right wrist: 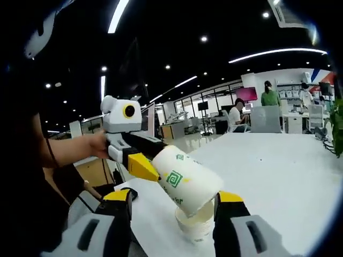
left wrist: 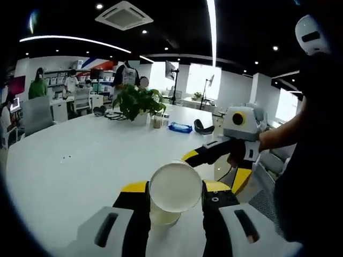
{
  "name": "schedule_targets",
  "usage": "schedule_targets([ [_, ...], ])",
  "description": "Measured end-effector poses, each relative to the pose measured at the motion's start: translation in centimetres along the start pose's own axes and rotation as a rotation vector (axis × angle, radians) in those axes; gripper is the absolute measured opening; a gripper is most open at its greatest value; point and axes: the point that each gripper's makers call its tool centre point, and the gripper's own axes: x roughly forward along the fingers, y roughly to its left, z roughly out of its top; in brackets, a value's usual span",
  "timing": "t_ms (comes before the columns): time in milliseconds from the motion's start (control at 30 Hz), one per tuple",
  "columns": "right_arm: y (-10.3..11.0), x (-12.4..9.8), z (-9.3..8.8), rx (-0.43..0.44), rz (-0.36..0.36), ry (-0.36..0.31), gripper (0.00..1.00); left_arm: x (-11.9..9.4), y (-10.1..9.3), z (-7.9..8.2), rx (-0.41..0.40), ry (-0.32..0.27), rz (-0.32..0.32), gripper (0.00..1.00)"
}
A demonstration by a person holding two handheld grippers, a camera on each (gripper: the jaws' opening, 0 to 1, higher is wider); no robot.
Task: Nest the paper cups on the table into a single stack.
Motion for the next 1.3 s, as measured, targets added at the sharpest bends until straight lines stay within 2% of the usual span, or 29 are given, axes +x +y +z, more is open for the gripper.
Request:
schedule_targets([
  [200,-0.3,-0.2,0.9,0.030,-0.001,-0.037,0.43,0.0,-0.1,-1.7,0.014,0.051,-0.007,0.35],
  [267,-0.5,-0.4,1.1,0.049,0.002,-0.048,0.36,0.0,-0.2,-2.1,0.013,0.061,-0.012,0.35],
  [367,-0.5,-0.9,1.8,0.140,0.026,-0.091,0.24,0.1,-0.6,-2.8,0.012,0.076,-0.027,0.35],
  [500,-0.7,-1.3,2.4,0.183,0.027,-0.119,0.07,0.3,-1.2,-3.4,0.014,0.088,-0.047,0.35],
  [700,-0.4,-1.4,2.6,0.199,0.035,-0.128,0.02,0.6,-1.4,-3.6,0.016,0.091,-0.049,0.35],
  [900,-0.1,-1.4,3.0,0.209,0.049,-0.145,0.00,0.1,-0.4,-4.2,0.010,0.092,-0.043,0.34],
  [967,0.2,-1.4,3.2,0.214,0.061,-0.148,0.00,-0.3,0.9,-4.9,0.000,0.091,-0.036,0.32],
  [1033,0.8,-1.3,3.3,0.222,0.084,-0.150,0.00,-0.6,1.4,-5.1,-0.013,0.094,-0.026,0.26],
  [1067,0.9,-1.2,3.2,0.221,0.086,-0.143,0.00,-0.8,1.6,-5.2,-0.012,0.096,-0.033,0.13],
  [1100,1.0,-1.1,3.1,0.208,0.085,-0.136,0.00,-0.9,2.0,-5.5,-0.025,0.098,-0.039,0.05],
  [1133,1.0,-1.1,3.1,0.208,0.087,-0.133,0.00,-0.9,2.4,-5.7,-0.033,0.090,-0.030,0.08],
  [1200,1.1,-1.0,3.1,0.208,0.088,-0.133,0.00,-1.1,3.6,-6.0,-0.006,0.086,0.029,0.30],
  [1233,1.0,-1.0,3.2,0.202,0.084,-0.135,0.00,-1.2,3.6,-6.2,0.004,0.095,0.026,0.33],
  [1300,0.9,-1.0,3.2,0.197,0.079,-0.132,0.00,-1.5,3.9,-6.5,0.002,0.100,0.025,0.29],
])
